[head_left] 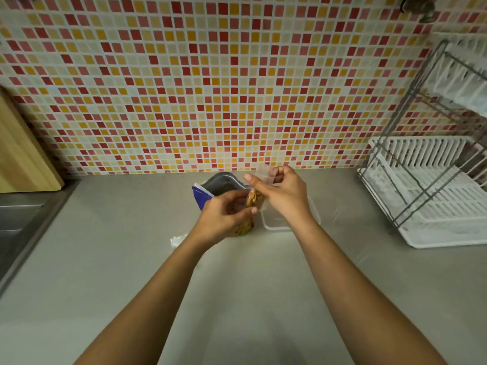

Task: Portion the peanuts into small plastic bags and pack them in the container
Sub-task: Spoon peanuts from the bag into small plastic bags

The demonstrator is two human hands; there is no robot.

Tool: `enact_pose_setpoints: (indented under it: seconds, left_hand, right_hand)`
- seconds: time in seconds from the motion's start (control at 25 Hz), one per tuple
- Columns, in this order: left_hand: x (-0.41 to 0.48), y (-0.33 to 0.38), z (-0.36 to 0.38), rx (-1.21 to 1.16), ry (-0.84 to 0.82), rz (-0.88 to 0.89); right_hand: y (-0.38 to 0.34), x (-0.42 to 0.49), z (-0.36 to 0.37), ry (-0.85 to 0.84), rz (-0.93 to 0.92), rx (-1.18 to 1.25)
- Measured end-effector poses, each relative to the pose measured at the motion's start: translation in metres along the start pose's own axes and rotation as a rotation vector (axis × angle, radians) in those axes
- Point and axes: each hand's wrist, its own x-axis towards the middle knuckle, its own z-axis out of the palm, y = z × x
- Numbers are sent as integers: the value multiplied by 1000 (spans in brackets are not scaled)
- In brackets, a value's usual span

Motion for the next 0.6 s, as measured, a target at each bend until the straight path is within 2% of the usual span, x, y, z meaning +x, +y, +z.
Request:
enact_pose_setpoints:
  seconds: [0.12,0.24,0.4,0.6]
  left_hand:
    - [1,6,26,-191,93,-44]
    - [4,10,54,-379,37,-124]
    - [8,3,100,-402,16,-187]
    - [7,-33,167,-343,62,-389]
  right_hand:
    - [11,4,-22,-143,88,134]
    - [33,10,-53,-223,108,238]
    - [63,13,-87,-220,117,181]
    - [132,9,-116,-186,208,113]
